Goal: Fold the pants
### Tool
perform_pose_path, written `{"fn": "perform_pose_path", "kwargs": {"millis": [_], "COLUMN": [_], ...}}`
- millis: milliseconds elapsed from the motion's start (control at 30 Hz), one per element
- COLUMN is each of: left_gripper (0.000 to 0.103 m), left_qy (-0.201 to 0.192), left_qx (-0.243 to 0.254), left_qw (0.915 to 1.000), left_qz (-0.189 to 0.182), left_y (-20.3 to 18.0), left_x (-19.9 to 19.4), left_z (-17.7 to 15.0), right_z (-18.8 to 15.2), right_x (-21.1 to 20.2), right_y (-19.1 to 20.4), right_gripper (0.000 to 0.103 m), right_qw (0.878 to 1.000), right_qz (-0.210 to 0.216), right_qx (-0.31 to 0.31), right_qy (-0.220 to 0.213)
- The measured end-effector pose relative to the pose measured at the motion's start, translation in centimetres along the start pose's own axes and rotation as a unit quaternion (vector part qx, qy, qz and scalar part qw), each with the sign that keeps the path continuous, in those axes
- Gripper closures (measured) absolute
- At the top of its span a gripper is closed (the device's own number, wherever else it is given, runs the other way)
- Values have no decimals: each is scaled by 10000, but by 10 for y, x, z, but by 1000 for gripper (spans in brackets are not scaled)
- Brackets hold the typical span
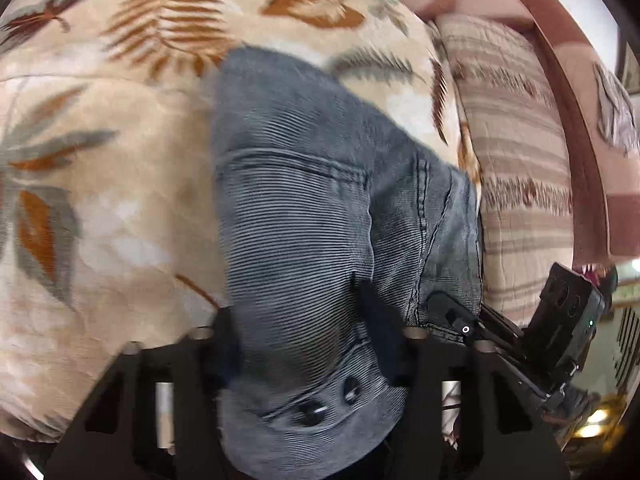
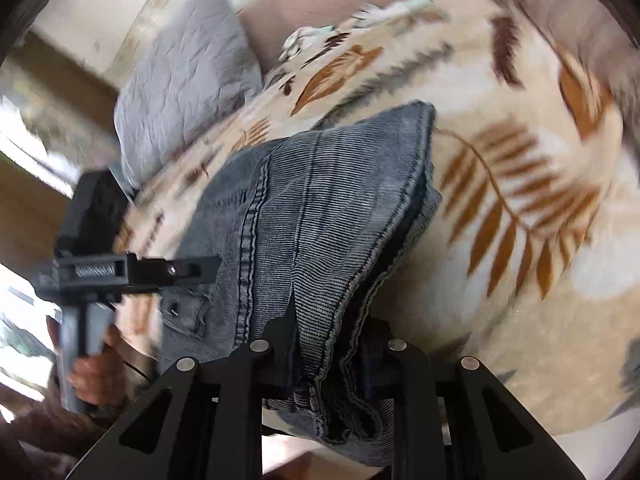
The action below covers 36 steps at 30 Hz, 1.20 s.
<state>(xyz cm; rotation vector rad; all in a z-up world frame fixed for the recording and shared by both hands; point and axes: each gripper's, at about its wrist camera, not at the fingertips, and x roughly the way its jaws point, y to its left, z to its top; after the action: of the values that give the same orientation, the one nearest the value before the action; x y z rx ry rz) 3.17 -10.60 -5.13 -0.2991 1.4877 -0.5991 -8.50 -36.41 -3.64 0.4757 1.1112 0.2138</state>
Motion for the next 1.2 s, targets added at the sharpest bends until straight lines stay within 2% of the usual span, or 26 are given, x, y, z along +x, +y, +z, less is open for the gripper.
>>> {"fn": "perform_pose_path", "kwargs": {"millis": [33, 100, 267, 333, 367, 400, 433, 467, 500, 533, 567, 600, 633, 700, 767, 800, 833, 867, 933, 1000, 1067, 1100, 1133, 1200], "left_gripper": [70, 71, 71, 62, 57, 44, 35, 35, 35, 35, 34, 35, 34, 35, 34, 30, 24, 21, 21, 21, 21, 20, 20, 20], "left_qy": [-43, -192, -1113, -1534, -1721, -1829, -1912, -1874, -1706, -1546, -1273, -1194, -1223, -1546, -1706, -1746, -1810, -1925, -2109, -2250, -2223, -2169, -2076, -2006], "left_qx": [-95, -191, -123, -117, -96, -76, -67, -79, -55, -43, -31, 26, 117, 295, 329, 308, 285, 278, 315, 460, 563, 539, 488, 532], "left_qw": [9999, 9995, 9936, 9875, 9831, 9793, 9708, 9660, 9620, 9604, 9586, 9597, 9567, 9461, 9447, 9449, 9442, 9400, 9297, 9161, 9056, 9003, 8909, 8818], "left_qz": [-84, -178, 126, 344, 621, 863, 1446, 1781, 2133, 2319, 2548, 2542, 2639, 2830, 2783, 2753, 2737, 2804, 3002, 3286, 3567, 3735, 4011, 4236], "left_y": [5, 13, 22, 32, 38, 42, 51, 57, 66, 72, 79, 80, 80, 71, 64, 61, 57, 53, 49, 43, 40, 40, 40, 39], "left_x": [-6, -22, -94, -120, -126, -126, -119, -110, -94, -84, -68, -60, -58, -66, -75, -77, -79, -80, -81, -78, -72, -70, -66, -61], "left_z": [4, 10, 32, 43, 48, 51, 56, 59, 63, 64, 65, 63, 58, 49, 39, 36, 30, 20, 10, -9, -21, -26, -33, -40], "right_z": [5, 22, 72, 90, 95, 100, 103, 103, 100, 93, 87, 80, 66, 64, 63, 62, 60, 58, 52, 37, 26, 18, 13, 3], "right_x": [2, 2, -12, -5, 2, 14, 32, 56, 77, 106, 119, 126, 116, 95, 72, 59, 49, 40, 25, 12, 5, 1, -2, -7], "right_y": [2, 16, 84, 108, 115, 119, 121, 124, 125, 126, 124, 124, 118, 117, 117, 119, 121, 124, 127, 131, 133, 134, 134, 135], "right_gripper": [81, 81, 81, 81, 80, 78, 74, 70, 70, 70, 71, 71, 69, 70, 68, 64, 49, 29, 8, 4, 1, 1, 1, 1], "right_qw": [10000, 10000, 9949, 9912, 9906, 9909, 9913, 9901, 9866, 9764, 9694, 9639, 9632, 9694, 9727, 9729, 9721, 9715, 9706, 9715, 9710, 9692, 9663, 9588], "right_qz": [-26, 87, 576, 609, 539, 398, 161, -221, -637, -1276, -1536, -1661, -1639, -1412, -1272, -1222, -1254, -1295, -1393, -1415, -1514, -1581, -1663, -1841], "right_qx": [34, 27, -664, -925, -1003, -1042, -1114, -1280, -1455, -1743, -1915, -2079, -2131, -2000, -1909, -1896, -1878, -1849, -1740, -1652, -1587, -1600, -1651, -1792], "right_qy": [43, 6, -498, -722, -763, -756, -677, -532, -359, -83, 96, 115, 38, -168, -357, -504, -629, -729, -912, -942, -953, -1001, -1070, -1208]}}
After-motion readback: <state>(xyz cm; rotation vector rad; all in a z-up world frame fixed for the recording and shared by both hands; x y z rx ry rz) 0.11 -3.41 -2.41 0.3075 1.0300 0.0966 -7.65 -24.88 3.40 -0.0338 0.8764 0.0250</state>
